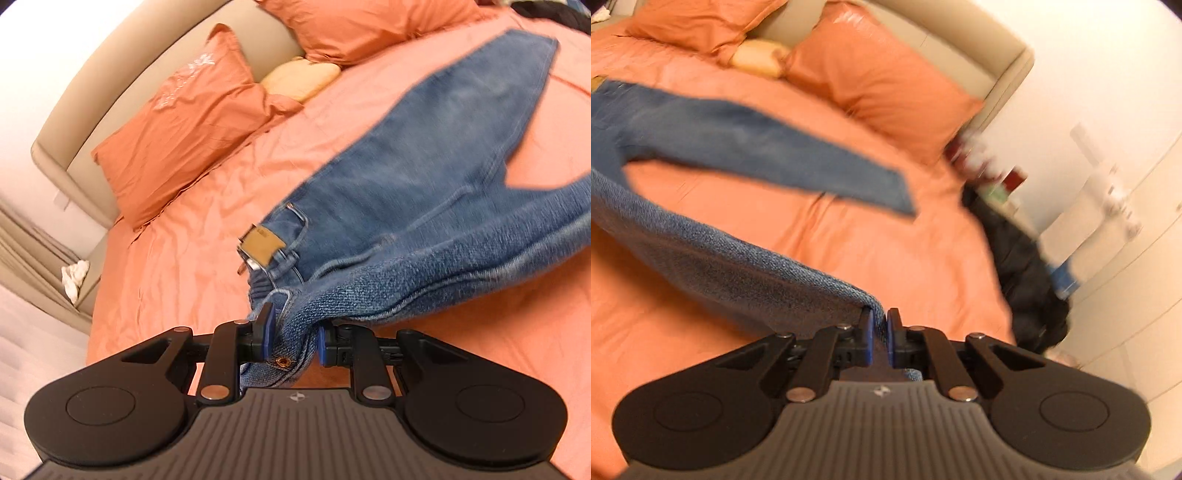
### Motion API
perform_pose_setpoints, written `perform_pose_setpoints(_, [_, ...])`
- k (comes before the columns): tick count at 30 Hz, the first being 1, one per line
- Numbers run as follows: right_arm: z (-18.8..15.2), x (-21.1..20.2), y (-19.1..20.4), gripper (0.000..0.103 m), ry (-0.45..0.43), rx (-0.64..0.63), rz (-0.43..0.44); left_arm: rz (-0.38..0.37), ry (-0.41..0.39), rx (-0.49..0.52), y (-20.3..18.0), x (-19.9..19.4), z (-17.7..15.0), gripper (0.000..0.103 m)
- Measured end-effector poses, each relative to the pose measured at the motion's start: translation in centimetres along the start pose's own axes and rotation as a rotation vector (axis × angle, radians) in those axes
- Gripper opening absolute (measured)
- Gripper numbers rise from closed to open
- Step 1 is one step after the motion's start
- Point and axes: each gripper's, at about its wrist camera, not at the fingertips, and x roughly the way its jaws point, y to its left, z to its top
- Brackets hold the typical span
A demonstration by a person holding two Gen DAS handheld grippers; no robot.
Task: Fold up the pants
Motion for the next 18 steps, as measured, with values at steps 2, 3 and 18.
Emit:
perform_pose_setpoints(2, [2.8, 1.8, -0.6, 0.000, -0.008, -0.018, -0.029, -0.001, -0.003, -0.013, 0.8, 0.4, 1.5, 0.025])
perform_pose_setpoints(3, [4.3, 3.3, -1.0, 0.000, -0.010, -0.020, -0.042, 0.000, -0.002, -0.013, 1.1, 0.7, 2.4, 0.025])
perform_pose_setpoints(18, [22.0, 26.2, 1.0, 0.000, 0.067, -0.080, -0.186, 0.050, 0.096, 0.027, 2.6, 14.6, 13.2, 0.025])
